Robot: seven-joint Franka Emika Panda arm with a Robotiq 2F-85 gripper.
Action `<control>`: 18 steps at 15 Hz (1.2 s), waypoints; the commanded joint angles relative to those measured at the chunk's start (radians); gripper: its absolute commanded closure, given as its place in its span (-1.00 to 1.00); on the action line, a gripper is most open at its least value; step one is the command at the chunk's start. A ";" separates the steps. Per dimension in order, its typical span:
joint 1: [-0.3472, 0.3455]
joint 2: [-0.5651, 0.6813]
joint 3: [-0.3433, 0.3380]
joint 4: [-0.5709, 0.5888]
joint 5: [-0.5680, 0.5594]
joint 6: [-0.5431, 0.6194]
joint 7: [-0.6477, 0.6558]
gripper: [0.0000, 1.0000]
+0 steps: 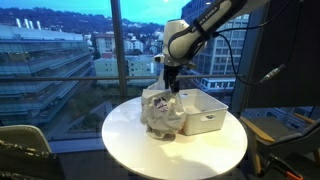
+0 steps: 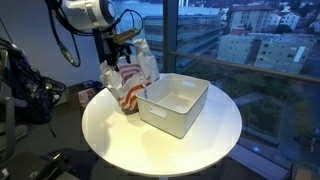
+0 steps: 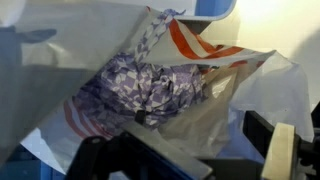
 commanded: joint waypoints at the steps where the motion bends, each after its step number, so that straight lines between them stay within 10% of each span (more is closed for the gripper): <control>1: -0.033 0.109 0.006 0.093 0.024 0.053 -0.086 -1.00; 15: -0.090 0.401 0.007 0.294 0.024 0.115 -0.265 -1.00; 18: -0.086 0.385 0.002 0.276 0.018 0.096 -0.272 -0.31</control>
